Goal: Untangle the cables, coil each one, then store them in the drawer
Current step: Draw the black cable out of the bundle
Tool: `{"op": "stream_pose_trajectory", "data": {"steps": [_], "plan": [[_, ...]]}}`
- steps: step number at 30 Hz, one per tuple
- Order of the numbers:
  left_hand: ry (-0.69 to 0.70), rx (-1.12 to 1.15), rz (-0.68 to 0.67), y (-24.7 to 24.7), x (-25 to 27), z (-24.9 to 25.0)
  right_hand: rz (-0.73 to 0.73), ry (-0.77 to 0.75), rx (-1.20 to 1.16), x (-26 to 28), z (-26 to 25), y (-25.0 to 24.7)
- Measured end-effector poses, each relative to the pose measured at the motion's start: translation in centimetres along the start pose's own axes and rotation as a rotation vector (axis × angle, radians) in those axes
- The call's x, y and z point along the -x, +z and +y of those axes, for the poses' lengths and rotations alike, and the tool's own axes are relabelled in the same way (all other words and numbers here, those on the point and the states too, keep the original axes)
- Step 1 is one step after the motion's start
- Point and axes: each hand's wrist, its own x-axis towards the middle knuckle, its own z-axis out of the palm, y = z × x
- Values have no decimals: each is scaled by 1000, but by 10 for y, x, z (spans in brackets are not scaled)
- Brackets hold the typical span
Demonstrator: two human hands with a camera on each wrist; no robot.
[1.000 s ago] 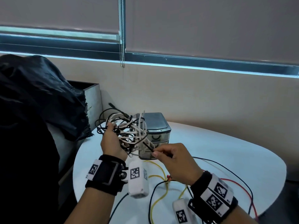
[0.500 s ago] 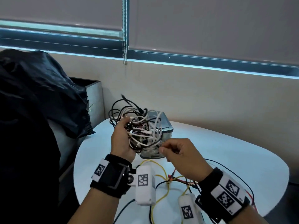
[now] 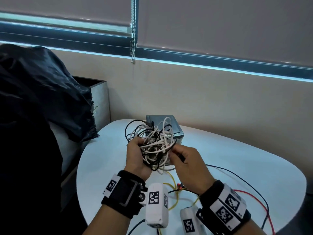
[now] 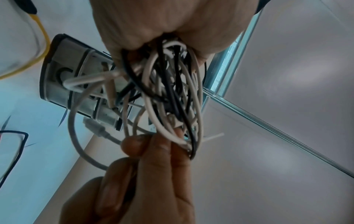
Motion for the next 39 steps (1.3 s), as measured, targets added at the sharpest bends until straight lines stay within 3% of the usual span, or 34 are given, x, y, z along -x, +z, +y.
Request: {"op": "stream_pose_trajectory", "data": {"steps": [8, 22, 26, 34, 39], "plan": [[-134, 1, -103, -1, -6, 7, -21, 27, -33, -2, 0, -4], [-35, 124, 42, -10, -24, 42, -117, -7, 23, 15, 17, -23], [-65, 82, -47, -13, -20, 42, -123, 9, -7, 19, 22, -27], [-45, 58, -103, -10, -13, 38, -141, 32, -2, 29, 27, -42], [96, -117, -185, -3, 7, 19, -168, 141, -38, 31, 26, -50]]}}
